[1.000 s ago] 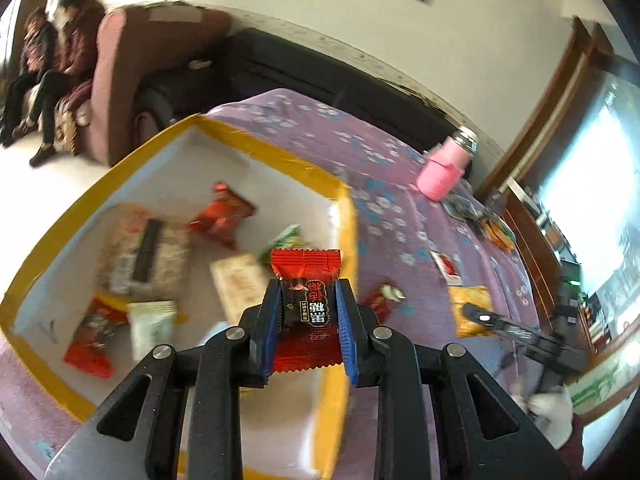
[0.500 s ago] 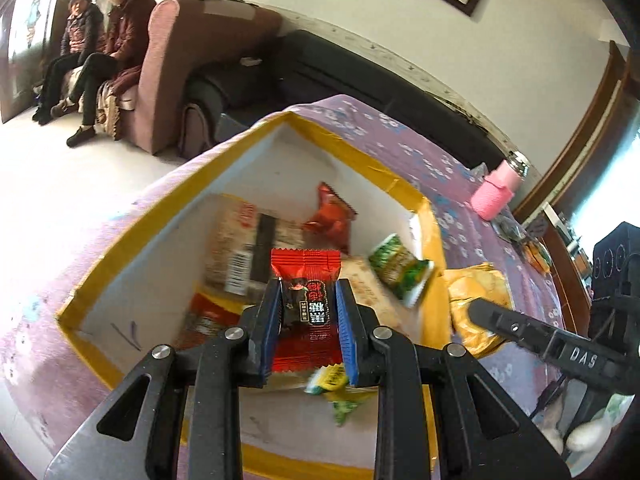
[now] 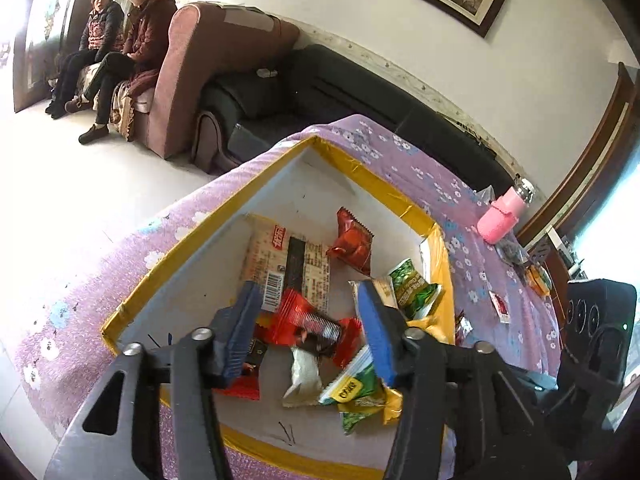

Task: Organize snacks
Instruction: 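Carry red candy and yellow bag over the tray and release both inside, then move both open tools back over the remaining packets on the table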

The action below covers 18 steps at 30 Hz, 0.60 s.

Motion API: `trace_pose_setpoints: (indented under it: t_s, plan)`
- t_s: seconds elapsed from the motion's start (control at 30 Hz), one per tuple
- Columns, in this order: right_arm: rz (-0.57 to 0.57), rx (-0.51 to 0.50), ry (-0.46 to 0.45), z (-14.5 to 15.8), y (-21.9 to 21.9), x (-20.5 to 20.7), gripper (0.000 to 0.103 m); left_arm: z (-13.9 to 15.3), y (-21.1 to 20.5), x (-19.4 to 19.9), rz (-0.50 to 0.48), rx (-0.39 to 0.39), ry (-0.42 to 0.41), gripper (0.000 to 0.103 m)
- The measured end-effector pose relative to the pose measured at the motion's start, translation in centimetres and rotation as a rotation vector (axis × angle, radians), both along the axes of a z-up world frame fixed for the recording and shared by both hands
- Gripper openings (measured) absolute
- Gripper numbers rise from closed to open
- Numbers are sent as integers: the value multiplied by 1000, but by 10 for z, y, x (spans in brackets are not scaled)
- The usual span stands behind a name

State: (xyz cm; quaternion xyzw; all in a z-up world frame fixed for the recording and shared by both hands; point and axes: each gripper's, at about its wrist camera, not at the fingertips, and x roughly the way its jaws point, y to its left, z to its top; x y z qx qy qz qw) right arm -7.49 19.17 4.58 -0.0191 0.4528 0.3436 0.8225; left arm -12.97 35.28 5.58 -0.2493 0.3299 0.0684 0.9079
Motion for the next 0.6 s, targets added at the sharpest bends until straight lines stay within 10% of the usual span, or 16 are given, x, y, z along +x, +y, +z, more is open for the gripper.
trace_pose_setpoints:
  t_s: [0.6]
  plan:
    - [-174,87,-35,14,-110,-15,59,23,-43,-12,-77,-109,-14,75]
